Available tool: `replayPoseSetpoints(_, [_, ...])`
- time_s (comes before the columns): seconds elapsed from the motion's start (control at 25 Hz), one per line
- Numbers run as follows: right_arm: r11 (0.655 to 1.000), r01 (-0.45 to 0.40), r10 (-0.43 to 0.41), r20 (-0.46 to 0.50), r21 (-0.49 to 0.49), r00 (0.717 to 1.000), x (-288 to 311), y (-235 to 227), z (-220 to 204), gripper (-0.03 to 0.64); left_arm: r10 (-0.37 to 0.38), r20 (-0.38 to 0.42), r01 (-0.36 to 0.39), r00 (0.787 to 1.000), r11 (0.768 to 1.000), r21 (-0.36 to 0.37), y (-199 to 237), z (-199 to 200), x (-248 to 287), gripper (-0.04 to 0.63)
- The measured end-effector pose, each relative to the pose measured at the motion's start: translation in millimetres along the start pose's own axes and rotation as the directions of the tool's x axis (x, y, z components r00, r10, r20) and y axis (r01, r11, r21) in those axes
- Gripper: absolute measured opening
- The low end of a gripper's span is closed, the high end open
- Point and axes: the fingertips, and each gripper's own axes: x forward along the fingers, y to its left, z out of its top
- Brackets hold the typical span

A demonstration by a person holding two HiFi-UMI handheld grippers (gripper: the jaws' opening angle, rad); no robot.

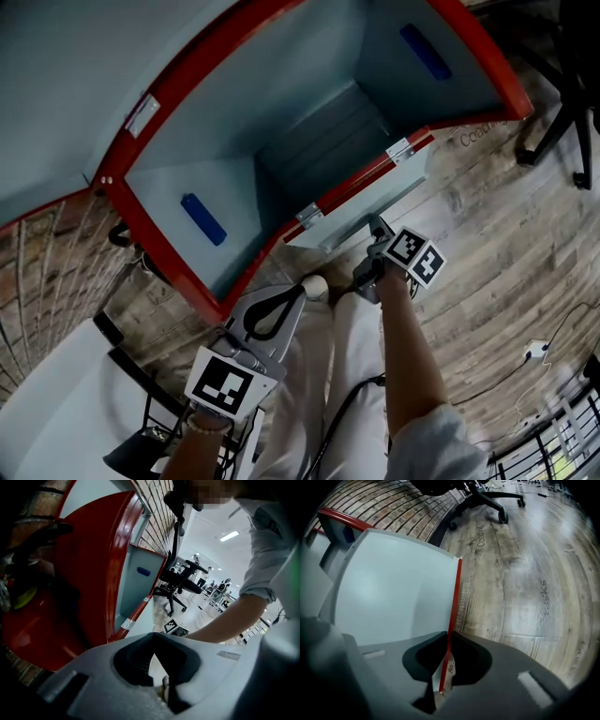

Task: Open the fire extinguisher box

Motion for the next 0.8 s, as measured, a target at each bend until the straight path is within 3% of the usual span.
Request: replayPoseSetpoints(0.8, [1.000,-0.029,0.029,-0.010,-0.001,1.000,67,44,11,0.026,0.022,0.006,-0.022,1.000,0.999,0.024,20,-9,5,0.000])
